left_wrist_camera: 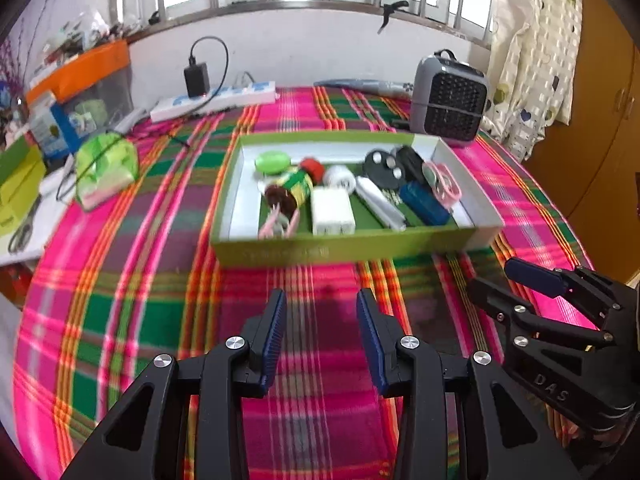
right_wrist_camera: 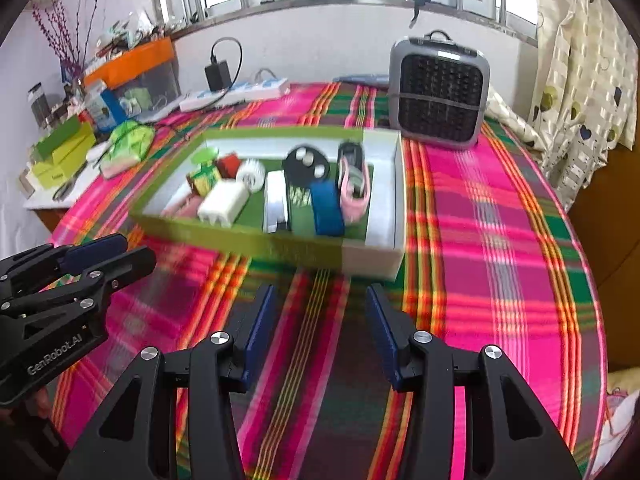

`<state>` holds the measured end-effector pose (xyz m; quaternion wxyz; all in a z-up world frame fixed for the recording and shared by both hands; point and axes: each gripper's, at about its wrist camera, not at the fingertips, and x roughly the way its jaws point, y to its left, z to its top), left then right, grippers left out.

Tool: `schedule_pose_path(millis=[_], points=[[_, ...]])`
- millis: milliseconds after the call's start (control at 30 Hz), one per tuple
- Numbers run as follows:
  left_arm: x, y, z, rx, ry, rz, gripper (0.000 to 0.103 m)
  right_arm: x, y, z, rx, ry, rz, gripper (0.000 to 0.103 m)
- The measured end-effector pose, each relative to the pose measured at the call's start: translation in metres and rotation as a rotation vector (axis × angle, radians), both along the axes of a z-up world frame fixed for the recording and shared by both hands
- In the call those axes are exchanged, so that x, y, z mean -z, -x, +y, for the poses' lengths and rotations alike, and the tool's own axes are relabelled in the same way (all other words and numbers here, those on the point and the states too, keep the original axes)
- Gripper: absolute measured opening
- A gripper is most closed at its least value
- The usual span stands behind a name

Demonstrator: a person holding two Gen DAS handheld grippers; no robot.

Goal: Organize rigid objects

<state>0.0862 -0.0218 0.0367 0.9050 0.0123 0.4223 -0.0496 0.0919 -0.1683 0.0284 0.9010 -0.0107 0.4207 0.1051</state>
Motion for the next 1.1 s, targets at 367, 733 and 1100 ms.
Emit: schedule_pose_path(millis=[367, 733, 1100], points=[[0.027, 0.02, -0.007, -0.005, -0.012, 0.057, 0.035, 0.017, 0.021, 0.001, 0.045, 0.045, 0.042, 0.048], [0.03, 0.022, -0.012, -0.029, -0.026, 0.031, 0.038, 0.022, 0.028, -0.003, 0.082, 0.074, 0.041, 0.052], [0.032, 0.021, -0.015, -0.039, -0.035, 0.015, 0.042, 0.023, 0.027, -0.008, 0.101, 0.07, 0.04, 0.061]])
